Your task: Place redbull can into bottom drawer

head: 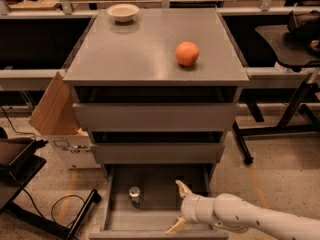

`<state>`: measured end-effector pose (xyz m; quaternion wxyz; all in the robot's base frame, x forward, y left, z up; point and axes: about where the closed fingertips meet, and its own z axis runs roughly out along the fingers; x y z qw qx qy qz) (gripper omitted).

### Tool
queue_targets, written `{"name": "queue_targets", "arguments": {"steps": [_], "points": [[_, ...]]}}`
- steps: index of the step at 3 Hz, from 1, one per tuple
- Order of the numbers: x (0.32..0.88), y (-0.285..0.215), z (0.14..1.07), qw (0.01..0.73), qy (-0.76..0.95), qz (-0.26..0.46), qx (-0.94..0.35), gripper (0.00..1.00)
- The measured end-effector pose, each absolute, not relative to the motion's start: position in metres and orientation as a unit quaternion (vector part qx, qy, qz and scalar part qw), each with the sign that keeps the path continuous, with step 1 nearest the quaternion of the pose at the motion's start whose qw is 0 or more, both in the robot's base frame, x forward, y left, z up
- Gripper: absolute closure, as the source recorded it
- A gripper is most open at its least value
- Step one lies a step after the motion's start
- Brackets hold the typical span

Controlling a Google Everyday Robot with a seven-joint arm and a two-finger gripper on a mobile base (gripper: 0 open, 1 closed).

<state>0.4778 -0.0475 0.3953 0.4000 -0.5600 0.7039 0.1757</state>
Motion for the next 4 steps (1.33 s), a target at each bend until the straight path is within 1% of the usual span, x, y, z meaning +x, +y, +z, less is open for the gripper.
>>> {"name": "queue_targets", "arguments": {"steps": [1,2,4], "points": [[0.448,-0.044,0.419,0.331,0.731,0.148,-0.578,0.00],[0.441,-0.061,0.440,0.291,0.753,0.096,-0.582,0.00],[0.461,-0.066,0.476,0.284,0.740,0.045,-0.609,0.00]]}}
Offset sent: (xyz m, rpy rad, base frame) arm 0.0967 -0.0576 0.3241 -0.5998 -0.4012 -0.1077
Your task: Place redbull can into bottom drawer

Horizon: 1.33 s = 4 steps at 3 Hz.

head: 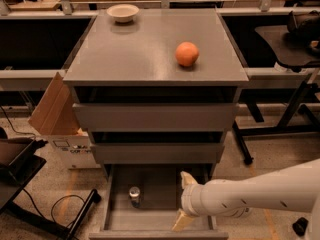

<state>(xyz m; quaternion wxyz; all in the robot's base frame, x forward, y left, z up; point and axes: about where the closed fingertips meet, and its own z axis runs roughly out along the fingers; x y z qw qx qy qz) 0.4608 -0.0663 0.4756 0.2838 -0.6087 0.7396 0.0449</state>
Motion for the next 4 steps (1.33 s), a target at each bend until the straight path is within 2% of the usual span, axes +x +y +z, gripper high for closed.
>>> {"name": "queue_targets", "arguments": {"steps": [2,3,4], "points": [[0.468,-0.109,0.510,0.208,0.686,-0.033,-0.696,0.00],[0.476,-0.116,0.510,0.166,0.656,-0.049,-0.734,0.00],[0.495,-0.185,0.509,0.108,0.687,-0.083,-0.713,0.00]]}}
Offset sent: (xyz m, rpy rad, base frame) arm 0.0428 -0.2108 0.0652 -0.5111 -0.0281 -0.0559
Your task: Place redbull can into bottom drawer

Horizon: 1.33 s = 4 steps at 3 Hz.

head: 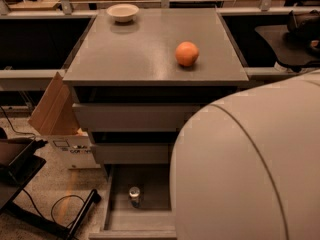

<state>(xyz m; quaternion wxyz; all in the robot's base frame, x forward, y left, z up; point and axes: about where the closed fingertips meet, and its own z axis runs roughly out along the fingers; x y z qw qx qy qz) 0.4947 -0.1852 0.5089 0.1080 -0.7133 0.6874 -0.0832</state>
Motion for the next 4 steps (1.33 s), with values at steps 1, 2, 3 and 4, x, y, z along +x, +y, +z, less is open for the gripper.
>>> {"name": "queue_targets", "arguments": {"steps": [1,2,3,4], "points": [[0.492,-0.196,0.515,0.111,0.697,-0.090,-0.703,0.00],[0.496,-0.166,0.498,0.121,0.668,-0.043,-0.733,0.00],[0.493,-0.159,0.486,0.140,0.639,0.000,-0.756,0.00],[0.470,-0.205,0.476,0.152,0.658,0.018,-0.738,0.00]]}}
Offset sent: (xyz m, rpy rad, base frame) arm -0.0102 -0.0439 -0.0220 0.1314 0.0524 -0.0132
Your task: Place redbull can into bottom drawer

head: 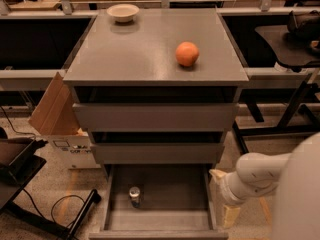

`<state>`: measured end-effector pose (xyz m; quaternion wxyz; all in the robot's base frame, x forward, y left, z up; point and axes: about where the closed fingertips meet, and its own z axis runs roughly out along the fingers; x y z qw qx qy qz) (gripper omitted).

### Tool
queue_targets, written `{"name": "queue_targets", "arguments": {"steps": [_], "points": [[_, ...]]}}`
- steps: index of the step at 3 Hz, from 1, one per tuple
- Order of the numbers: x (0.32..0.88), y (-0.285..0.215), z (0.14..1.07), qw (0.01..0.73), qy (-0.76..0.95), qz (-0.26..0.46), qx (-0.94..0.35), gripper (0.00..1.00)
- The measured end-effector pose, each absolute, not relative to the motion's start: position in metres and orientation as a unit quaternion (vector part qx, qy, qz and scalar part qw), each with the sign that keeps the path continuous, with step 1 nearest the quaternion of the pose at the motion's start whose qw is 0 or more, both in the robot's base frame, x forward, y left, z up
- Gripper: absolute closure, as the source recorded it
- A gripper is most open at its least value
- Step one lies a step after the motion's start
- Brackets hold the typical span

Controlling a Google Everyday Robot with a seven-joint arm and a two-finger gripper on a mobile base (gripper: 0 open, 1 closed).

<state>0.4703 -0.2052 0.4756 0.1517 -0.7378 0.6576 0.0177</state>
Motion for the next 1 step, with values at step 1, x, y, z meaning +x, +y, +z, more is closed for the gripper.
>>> {"name": "queue_targets", "arguments": {"steps": [1], "points": [[0.4456,-0.2697,0.4795,0.162,0.698,0.008,-0.697,0.00]]}}
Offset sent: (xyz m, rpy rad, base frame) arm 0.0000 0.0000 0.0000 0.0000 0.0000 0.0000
